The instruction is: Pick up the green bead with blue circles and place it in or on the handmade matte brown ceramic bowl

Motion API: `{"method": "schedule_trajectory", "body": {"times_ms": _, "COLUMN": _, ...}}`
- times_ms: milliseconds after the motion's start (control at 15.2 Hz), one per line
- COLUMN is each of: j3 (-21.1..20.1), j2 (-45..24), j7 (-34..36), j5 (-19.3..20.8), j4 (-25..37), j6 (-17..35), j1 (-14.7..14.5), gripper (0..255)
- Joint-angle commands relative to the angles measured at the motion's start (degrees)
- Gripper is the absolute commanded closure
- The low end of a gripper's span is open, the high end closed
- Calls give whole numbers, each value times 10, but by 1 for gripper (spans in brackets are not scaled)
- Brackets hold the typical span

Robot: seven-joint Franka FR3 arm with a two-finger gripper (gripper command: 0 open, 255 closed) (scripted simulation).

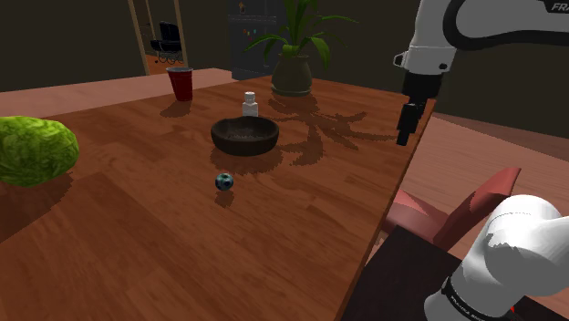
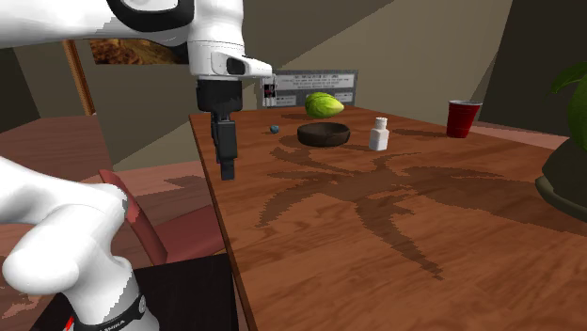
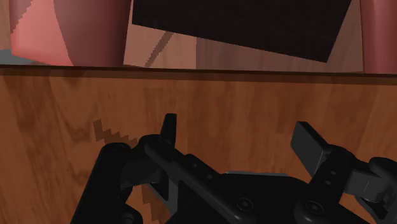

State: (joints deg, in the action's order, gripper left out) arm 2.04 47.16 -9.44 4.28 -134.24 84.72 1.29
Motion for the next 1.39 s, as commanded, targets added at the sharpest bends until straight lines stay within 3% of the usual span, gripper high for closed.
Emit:
{"method": "schedule_trajectory", "body": {"times_ms": 0, "j3": 0, "j2": 0, "j7": 0, "j5": 0, "j4": 0, "j6": 0, "j1": 0, "gripper": 0}}
{"method": "schedule_trajectory", "body": {"times_ms": 726, "j3": -98, "j2": -104, "j7": 110, "j5": -104, "j4": 49, "j6": 78, "j1": -48, "gripper": 0}}
{"method": "schedule_trajectory", "body": {"times_ms": 1320, "j3": -173, "j2": -223, "j7": 193, "j5": -150, "j4": 139, "j6": 138, "j1": -74, "gripper": 0}}
